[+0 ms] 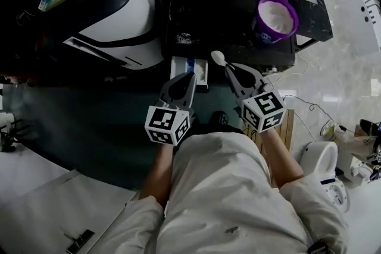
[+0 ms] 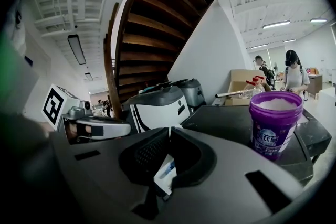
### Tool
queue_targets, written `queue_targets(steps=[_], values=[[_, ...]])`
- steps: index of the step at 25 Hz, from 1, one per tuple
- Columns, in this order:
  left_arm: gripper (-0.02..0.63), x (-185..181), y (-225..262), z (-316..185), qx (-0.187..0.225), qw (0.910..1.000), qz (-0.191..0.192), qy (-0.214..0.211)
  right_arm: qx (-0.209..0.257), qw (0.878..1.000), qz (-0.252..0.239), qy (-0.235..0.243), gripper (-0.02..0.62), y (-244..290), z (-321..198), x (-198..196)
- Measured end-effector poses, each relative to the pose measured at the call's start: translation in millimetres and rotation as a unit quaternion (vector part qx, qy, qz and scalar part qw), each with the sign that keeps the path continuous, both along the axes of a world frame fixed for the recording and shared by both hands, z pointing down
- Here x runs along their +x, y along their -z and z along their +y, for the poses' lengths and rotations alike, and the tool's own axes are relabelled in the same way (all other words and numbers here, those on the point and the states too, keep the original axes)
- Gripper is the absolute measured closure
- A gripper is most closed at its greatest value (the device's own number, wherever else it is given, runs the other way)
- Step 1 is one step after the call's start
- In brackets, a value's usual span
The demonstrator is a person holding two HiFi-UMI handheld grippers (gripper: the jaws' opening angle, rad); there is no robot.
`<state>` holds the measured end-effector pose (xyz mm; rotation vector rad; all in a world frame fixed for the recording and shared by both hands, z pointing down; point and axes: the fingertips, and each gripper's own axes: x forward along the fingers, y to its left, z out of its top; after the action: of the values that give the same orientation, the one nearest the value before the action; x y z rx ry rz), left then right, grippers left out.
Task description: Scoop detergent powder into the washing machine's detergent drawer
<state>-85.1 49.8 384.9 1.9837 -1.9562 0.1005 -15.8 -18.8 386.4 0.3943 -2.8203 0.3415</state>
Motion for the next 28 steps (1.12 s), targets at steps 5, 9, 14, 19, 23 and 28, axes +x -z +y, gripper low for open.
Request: queue_targets(steps=[5, 9, 14, 19, 23, 28], values=[[0.586, 9.5, 1.1, 6.6, 0.004, 0.9998, -0.007, 0.020, 0.008, 1.000, -0.010, 0.020, 0.584, 6.2, 3.2, 9.7], [0.586, 14.6, 0.6, 10.6, 0.006, 0.9994, -0.010, 0.033, 0.016, 0.999, -0.014, 0.033, 0.584, 9.2, 6.5, 15.5], [0.586, 20.0, 1.4, 12.6, 0.008, 0.9991, -0.010, 0.041, 0.021, 0.999, -0.020, 0.041, 0.586, 14.9, 8.6, 21.6], [0.586, 22.4, 2.6, 11.7, 0.006, 0.9990, -0.013, 0.043, 0.025, 0.998, -0.024, 0.046, 0.586, 19.4, 9.5, 23.9], [0.586, 23.7, 4.9, 11.0, 0.011, 0.9987, -0.015, 0.047, 0.024, 0.998, -0.026, 0.046, 0.586, 20.3, 9.3, 26.6], [0.586, 26.5, 2.9, 9.7, 0.009, 0.9989, -0.015, 0.044, 0.021, 0.998, -0.028, 0.046, 0.584, 20.6, 8.4, 28.9]])
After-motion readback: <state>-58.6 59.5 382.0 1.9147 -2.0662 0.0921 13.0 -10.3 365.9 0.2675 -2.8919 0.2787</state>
